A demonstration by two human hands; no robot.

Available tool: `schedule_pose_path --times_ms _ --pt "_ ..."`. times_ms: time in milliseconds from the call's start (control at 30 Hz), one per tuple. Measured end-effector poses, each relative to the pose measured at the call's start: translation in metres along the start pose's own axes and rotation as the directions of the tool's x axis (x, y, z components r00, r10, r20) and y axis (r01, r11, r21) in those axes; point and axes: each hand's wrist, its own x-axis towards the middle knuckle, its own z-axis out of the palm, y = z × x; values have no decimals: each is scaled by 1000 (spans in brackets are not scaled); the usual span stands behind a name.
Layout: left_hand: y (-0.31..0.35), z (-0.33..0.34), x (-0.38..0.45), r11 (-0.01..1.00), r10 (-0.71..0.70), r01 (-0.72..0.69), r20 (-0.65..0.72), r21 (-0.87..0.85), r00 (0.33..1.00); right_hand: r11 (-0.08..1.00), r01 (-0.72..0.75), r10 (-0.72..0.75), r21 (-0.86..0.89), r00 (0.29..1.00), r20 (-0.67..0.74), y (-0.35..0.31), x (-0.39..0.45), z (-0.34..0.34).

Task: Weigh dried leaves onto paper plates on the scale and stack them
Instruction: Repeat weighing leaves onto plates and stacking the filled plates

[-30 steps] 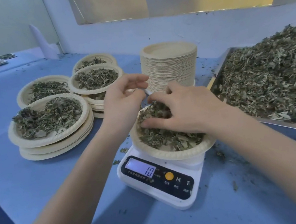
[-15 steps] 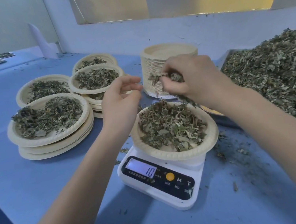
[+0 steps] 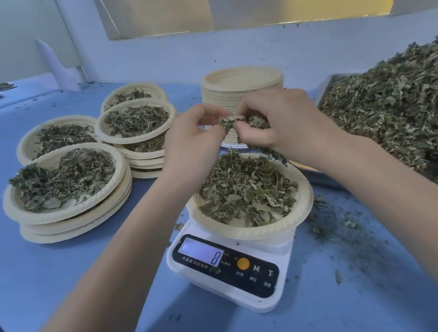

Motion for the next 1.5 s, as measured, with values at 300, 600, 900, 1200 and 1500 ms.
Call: schedule_pose_path --times_ms 300,600,900,1200,1500 --pt "25 47 16 979 85 -121 208 165 974 993 -71 66 -96 997 -50 35 -16 -30" --pt "36 92 30 933 32 -170 398 317 917 756 -269 444 -597 881 165 84 -37 -51" --pt "16 34 29 978 -21 3 82 208 996 992 -104 119 -72 958 261 21 -20 2" --pt "-11 -24 16 982 -119 130 -88 138 989 951 -1 104 -310 943 316 -12 -2 52" --pt "-27 -31 5 989 -123 128 -76 72 989 981 -15 75 -192 947 313 -15 12 50"
